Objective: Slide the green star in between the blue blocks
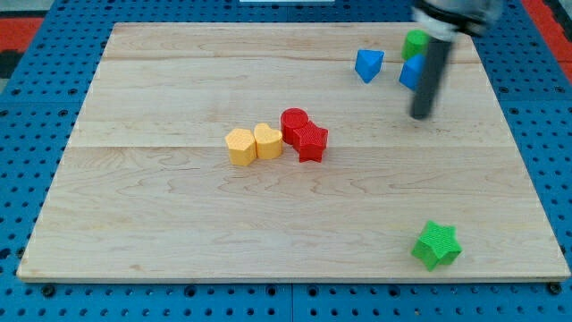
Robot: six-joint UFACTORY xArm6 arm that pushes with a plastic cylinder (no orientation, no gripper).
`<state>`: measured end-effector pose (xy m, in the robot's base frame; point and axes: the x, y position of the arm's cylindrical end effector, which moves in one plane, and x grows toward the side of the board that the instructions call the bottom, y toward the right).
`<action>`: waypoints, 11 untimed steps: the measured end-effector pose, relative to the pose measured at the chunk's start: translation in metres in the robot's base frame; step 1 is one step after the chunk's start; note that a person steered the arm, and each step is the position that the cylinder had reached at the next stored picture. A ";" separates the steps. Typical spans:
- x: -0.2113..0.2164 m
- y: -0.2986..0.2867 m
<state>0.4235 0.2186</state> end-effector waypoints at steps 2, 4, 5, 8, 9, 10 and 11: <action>0.151 -0.037; 0.195 -0.011; 0.194 -0.042; 0.126 -0.149; 0.103 -0.096; 0.094 -0.059; 0.088 -0.063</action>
<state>0.5110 0.1560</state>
